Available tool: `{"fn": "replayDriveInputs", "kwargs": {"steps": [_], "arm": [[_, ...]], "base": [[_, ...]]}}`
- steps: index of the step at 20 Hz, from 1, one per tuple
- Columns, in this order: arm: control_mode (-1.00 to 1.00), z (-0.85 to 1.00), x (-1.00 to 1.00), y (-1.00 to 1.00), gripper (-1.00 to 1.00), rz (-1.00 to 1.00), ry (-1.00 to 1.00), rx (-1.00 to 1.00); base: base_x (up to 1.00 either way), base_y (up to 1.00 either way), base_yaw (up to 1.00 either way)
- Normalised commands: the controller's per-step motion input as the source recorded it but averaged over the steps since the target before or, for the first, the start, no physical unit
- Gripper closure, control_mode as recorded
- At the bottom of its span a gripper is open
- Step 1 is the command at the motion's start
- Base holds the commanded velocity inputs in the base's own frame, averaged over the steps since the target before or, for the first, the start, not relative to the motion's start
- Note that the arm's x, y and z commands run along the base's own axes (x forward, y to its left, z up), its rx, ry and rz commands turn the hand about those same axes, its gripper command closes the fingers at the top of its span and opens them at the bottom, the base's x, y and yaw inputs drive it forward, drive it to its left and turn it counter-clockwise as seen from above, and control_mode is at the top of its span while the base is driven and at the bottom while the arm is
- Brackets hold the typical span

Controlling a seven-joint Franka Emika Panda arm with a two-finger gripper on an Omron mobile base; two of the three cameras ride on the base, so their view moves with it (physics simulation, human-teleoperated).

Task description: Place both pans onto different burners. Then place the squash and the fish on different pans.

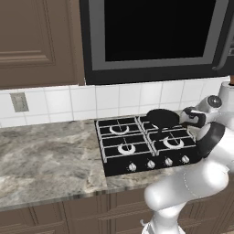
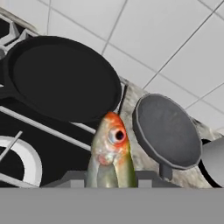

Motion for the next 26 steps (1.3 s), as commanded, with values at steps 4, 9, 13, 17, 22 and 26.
{"fn": "replayDriveInputs", "kwargs": {"steps": [4, 9, 13, 17, 22, 26], "arm": [[-1.00, 0.00, 0.22, 0.09, 1.00, 0.00, -0.08, 0.01], [-1.00, 0.00, 0.20, 0.09, 1.00, 0.00, -0.08, 0.02], [-1.00, 0.04, 0.06, 0.06, 1.00, 0.00, -0.08, 0.01], [-1.00, 0.07, 0.12, 0.07, 1.00, 0.00, -0.07, 0.00], [-1.00, 0.03, 0.06, 0.12, 1.00, 0.00, -0.02, -0.01], [-1.00, 0.08, 0.03, 0.04, 1.00, 0.00, 0.00, -0.02]], "base": [[0.00, 0.00, 0.00], [0.00, 0.00, 0.00], [0.00, 0.00, 0.00], [0.00, 0.00, 0.00], [0.00, 0.00, 0.00], [0.00, 0.00, 0.00]]}}
